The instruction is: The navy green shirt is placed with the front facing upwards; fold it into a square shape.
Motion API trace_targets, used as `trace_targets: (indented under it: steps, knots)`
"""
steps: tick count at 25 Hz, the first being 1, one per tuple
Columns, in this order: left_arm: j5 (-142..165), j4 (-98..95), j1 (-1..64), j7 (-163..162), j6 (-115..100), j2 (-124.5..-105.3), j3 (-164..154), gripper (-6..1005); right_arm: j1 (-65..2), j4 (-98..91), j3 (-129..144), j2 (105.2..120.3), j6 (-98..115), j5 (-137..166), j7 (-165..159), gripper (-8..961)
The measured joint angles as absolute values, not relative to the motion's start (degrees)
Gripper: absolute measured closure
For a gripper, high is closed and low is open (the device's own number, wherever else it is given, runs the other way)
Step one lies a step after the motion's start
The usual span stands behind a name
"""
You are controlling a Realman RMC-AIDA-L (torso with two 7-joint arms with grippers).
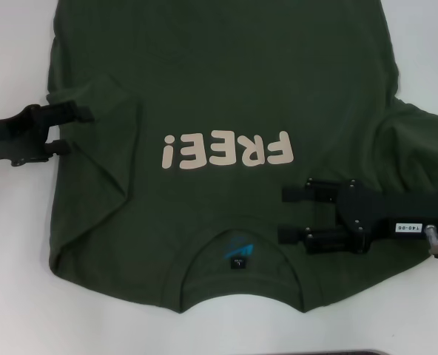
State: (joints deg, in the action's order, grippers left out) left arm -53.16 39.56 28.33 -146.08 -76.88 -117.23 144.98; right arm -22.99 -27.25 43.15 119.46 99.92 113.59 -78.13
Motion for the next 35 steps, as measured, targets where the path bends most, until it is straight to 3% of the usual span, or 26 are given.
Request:
trace_targets:
  steps: [35]
  knots:
    - [-52.83,39.03,29.91,-150.49,-71.04,-118.13,141.94,79,-23.44,-27.24,43.51,119.44,98.86,113.64,-78.31,41]
